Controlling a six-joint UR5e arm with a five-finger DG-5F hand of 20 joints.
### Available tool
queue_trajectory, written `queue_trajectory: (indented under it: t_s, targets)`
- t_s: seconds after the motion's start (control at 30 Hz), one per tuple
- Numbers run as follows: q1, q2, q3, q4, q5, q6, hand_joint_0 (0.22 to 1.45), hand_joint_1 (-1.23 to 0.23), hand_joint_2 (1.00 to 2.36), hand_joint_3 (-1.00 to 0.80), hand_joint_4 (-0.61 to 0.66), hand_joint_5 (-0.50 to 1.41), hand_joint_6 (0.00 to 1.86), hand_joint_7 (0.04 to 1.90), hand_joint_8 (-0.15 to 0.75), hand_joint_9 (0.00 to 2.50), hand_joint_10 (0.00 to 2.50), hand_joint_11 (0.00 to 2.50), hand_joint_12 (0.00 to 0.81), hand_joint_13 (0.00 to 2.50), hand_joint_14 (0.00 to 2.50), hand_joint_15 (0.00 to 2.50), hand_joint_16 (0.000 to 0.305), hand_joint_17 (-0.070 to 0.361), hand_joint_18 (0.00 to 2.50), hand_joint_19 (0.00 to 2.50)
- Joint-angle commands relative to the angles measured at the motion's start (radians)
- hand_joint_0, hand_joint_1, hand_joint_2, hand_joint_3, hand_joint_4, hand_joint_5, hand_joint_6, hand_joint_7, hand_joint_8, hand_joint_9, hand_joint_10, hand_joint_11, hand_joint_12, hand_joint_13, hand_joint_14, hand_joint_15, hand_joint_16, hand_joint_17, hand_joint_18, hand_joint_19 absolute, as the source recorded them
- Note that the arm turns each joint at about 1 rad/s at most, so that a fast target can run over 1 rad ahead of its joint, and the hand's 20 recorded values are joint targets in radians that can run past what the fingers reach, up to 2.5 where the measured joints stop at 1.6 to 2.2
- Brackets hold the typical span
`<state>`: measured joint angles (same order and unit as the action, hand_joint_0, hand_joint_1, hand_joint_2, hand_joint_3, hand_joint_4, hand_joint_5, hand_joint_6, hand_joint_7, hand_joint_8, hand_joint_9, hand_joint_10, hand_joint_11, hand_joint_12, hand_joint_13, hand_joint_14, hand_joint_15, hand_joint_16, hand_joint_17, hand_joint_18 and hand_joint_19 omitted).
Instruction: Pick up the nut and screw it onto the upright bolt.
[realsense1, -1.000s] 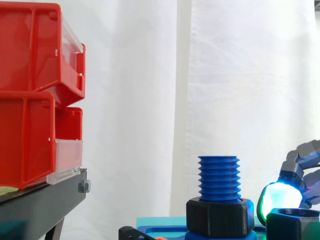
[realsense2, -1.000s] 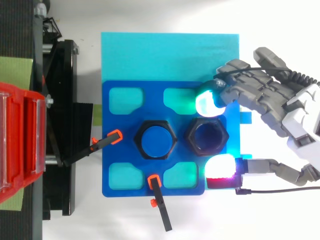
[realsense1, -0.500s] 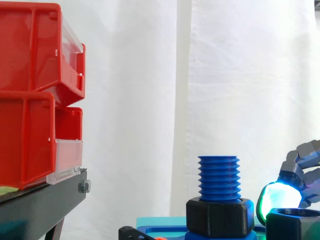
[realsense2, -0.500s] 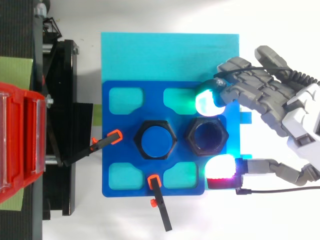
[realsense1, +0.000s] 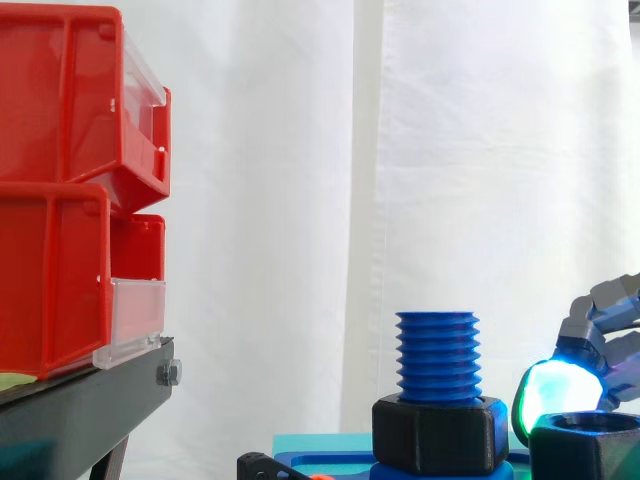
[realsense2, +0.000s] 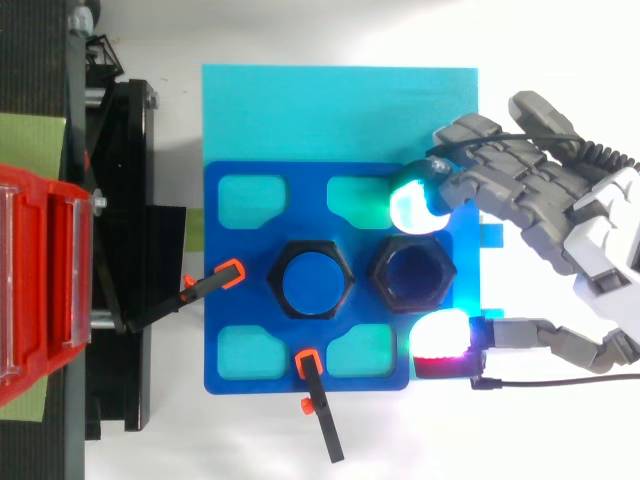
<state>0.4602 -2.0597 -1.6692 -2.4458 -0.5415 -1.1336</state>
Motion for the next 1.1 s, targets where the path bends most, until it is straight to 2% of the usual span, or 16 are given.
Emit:
queue_trajectory:
  t_s: [0.0, 0.27, 0.57, 0.6, 0.7, 0.77, 0.8, 0.97, 1.0, 1.07]
  targets:
    - [-0.002, 0.001, 0.003, -0.013, 0.0, 0.0, 0.49, -0.81, 1.0, -0.5, 0.25, -0.22, 0.5, 1.05, 0.258, 0.41, 0.0, 0.0, 0.301, 0.41, 0.0, 0.0, 0.029, 0.065, 0.13, 0.0]
    - [-0.003, 0.0, 0.006, -0.015, 0.0, 0.008, 0.53, -0.77, 1.0, -0.5, 0.25, -0.2, 0.5, 1.17, 0.256, 0.48, 0.0, 0.0, 0.279, 0.47, 0.0, 0.0, 0.023, 0.052, 0.19, 0.0]
    - [-0.009, 0.001, 0.011, -0.025, -0.005, 0.063, 0.53, -0.76, 1.0, -0.5, 0.25, -0.2, 0.5, 1.19, 0.258, 0.5, 0.0, 0.0, 0.276, 0.49, 0.0, 0.0, 0.022, 0.05, 0.2, 0.0]
    - [-0.011, 0.001, 0.023, -0.045, -0.012, 0.087, 0.54, -0.75, 1.0, -0.5, 0.25, -0.2, 0.5, 1.19, 0.259, 0.5, 0.0, 0.0, 0.276, 0.49, 0.0, 0.0, 0.022, 0.05, 0.2, 0.0]
    - [-0.012, 0.013, 0.025, -0.079, -0.028, 0.121, 0.53, -0.75, 1.0, -0.5, 0.25, -0.2, 0.5, 1.19, 0.259, 0.5, 0.0, 0.0, 0.277, 0.49, 0.0, 0.0, 0.022, 0.049, 0.2, 0.0]
    - [-0.015, 0.029, 0.025, -0.124, -0.041, 0.175, 0.53, -0.75, 1.0, -0.5, 0.25, -0.2, 0.5, 1.19, 0.259, 0.5, 0.0, 0.0, 0.277, 0.49, 0.0, 0.0, 0.022, 0.05, 0.2, 0.0]
    - [-0.018, 0.043, 0.025, -0.154, -0.046, 0.221, 0.53, -0.75, 1.0, -0.5, 0.25, -0.2, 0.5, 1.19, 0.259, 0.5, 0.0, 0.0, 0.276, 0.49, 0.0, 0.0, 0.022, 0.05, 0.2, 0.0]
    - [-0.021, 0.081, 0.025, -0.228, -0.046, 0.275, 0.53, -0.74, 1.0, -0.5, 0.24, -0.2, 0.5, 1.18, 0.261, 0.5, 0.0, 0.0, 0.275, 0.49, 0.0, 0.0, 0.022, 0.049, 0.2, 0.0]
    - [-0.023, 0.11, 0.026, -0.268, -0.046, 0.278, 0.53, -0.74, 1.0, -0.5, 0.25, -0.2, 0.5, 1.19, 0.261, 0.5, 0.0, 0.0, 0.276, 0.49, 0.0, 0.0, 0.022, 0.05, 0.2, 0.0]
    - [-0.025, 0.133, 0.025, -0.298, -0.046, 0.275, 0.53, -0.74, 1.0, -0.5, 0.24, -0.19, 0.5, 1.19, 0.261, 0.5, 0.0, 0.0, 0.276, 0.49, 0.0, 0.0, 0.022, 0.05, 0.2, 0.0]
